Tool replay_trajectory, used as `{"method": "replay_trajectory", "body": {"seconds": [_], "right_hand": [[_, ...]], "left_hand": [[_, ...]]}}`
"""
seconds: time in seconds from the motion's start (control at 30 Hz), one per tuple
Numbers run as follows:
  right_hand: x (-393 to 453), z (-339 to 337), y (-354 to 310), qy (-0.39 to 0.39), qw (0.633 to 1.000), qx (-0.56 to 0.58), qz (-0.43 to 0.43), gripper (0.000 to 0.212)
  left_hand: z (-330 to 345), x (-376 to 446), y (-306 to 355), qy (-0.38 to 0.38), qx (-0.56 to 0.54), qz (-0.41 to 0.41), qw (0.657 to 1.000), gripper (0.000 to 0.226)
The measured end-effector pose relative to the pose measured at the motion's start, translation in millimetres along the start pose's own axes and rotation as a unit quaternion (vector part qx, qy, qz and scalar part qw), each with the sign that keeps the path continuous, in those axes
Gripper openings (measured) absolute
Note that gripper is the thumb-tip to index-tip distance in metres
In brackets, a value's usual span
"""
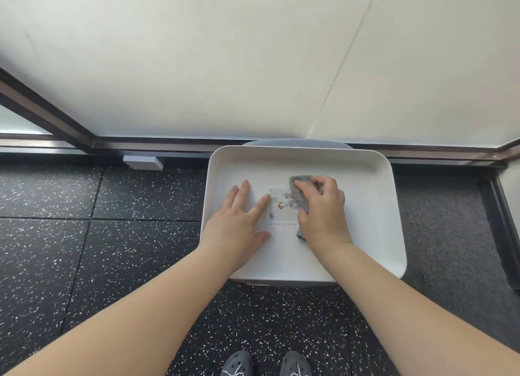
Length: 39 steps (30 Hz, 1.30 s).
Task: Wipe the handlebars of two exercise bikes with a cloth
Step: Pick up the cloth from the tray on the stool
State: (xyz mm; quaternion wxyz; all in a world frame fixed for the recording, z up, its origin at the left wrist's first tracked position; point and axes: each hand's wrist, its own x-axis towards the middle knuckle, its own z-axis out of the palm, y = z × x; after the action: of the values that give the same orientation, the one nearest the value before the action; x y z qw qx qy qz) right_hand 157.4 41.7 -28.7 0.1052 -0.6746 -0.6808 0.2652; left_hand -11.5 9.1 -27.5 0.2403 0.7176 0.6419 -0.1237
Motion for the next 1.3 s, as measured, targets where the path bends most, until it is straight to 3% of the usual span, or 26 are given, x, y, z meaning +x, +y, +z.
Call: {"method": "replay_trajectory", "body": {"seconds": [0.37, 0.53, 0.67, 0.93, 1.3], "right_hand": [[-44.6, -96.8, -19.7, -0.031, 0.987, 0.152, 0.035, 0.051], [-87.7, -148.7, -30.8, -0.027, 0.992, 0.119, 0.028, 0.045], [-117.4, -180.9, -40.8, -0.043, 0.986, 0.142, 0.073, 0.036], [-167.5, -226.5, -66.7, -0.054, 0.984, 0.171, 0.015, 0.054], [-252.5, -261.8, -78.6, 0.001, 0.987, 0.151, 0.057, 0.036]], "left_hand": [[-72.3, -65.0, 34.5, -0.007, -0.063, -0.036, 0.997, 0.063], [-115.8, -112.6, 56.0, 0.0, -0.071, -0.041, 0.997, 0.062], [-145.8, -152.2, 70.3, 0.005, -0.079, -0.039, 0.996, 0.061], [-177.0, -217.1, 100.9, 0.017, -0.061, -0.001, 0.998, 0.057], [-186.7, -283.8, 104.1, 0.034, 0.056, 0.052, 0.997, 0.055]]}}
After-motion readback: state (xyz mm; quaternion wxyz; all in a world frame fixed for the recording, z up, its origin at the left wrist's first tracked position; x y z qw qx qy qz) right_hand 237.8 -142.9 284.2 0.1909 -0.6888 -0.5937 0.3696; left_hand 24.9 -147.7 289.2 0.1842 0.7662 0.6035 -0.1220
